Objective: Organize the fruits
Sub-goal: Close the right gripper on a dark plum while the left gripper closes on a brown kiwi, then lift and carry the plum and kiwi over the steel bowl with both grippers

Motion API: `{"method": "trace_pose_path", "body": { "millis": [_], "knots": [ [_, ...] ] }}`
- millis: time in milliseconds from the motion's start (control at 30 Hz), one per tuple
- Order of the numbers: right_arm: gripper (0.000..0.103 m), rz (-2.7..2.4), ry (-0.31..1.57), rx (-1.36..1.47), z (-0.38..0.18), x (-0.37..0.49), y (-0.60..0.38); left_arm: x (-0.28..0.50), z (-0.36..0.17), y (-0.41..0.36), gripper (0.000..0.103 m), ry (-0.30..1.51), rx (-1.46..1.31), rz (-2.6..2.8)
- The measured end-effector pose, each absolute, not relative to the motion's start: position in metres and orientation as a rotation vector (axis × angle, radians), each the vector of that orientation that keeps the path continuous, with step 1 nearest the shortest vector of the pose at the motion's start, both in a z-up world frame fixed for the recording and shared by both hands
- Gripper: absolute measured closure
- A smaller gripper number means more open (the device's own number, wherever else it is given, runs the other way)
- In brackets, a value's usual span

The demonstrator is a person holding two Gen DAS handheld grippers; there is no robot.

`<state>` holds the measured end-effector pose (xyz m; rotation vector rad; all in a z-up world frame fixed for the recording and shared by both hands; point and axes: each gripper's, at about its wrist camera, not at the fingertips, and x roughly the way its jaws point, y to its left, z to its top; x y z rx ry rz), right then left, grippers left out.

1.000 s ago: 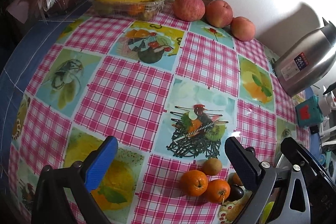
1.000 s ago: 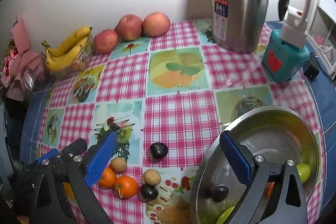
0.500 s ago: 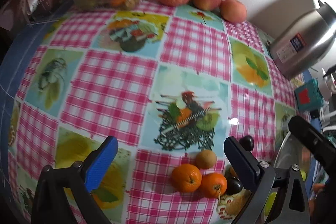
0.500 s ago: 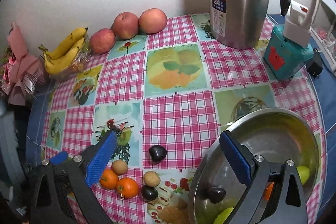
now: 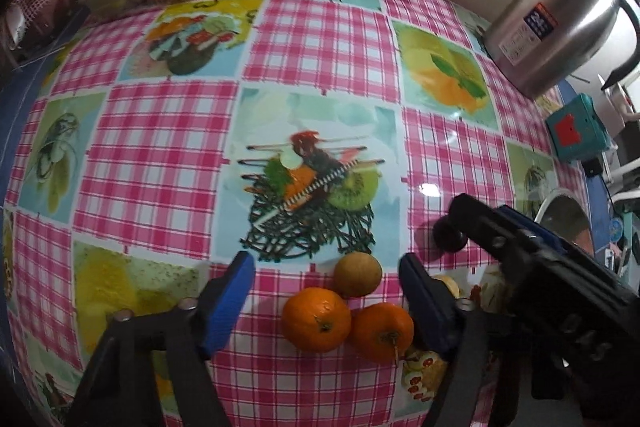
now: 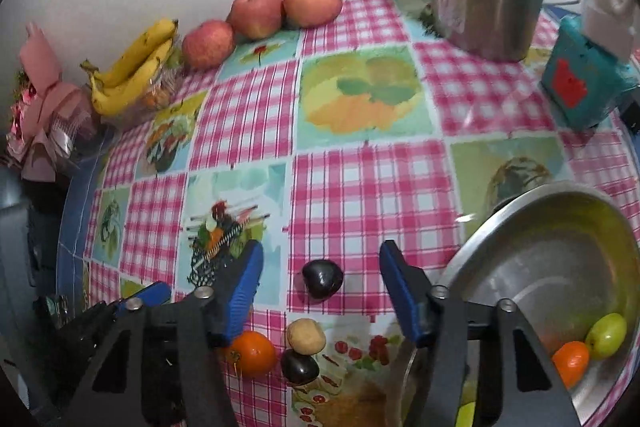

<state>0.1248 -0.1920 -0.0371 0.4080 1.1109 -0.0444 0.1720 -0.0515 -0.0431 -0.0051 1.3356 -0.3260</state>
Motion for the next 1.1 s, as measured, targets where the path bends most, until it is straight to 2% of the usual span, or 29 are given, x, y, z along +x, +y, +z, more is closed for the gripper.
{"method": "trace_pose_path", "body": {
  "millis": [100, 200, 333, 533, 667, 1100],
  "knots": [
    [0.053, -0.032, 1.138, 0.403, -0.047, 0.126, -0.187, 0.171, -0.047, -0.054, 0.041, 1.343, 0.005, -0.330],
    [0.057, -0.029, 1.157, 0.407, -0.055, 0.127, -0.184, 0.172, -0.052, -0.055, 0.049, 1.357, -0.017, -0.346],
    [0.057, -0.031, 1.169, 0.427, -0.060, 0.128, -0.185, 0.171, -0.052, -0.056, 0.061, 1.357, -0.007, -0.341],
    [0.065, -0.033, 1.185, 0.448, -0.066, 0.128, -0.187, 0.171, -0.052, -0.054, 0.073, 1.352, -0.022, -0.345],
    [0.075, -0.034, 1.185, 0.444, -0.064, 0.127, -0.187, 0.172, -0.049, -0.051, 0.074, 1.347, -0.041, -0.343],
    [0.076, -0.020, 1.131, 0.464, -0.039, 0.121, -0.189, 0.170, -0.023, -0.032, 0.074, 1.276, -0.094, -0.309]
  ]
}}
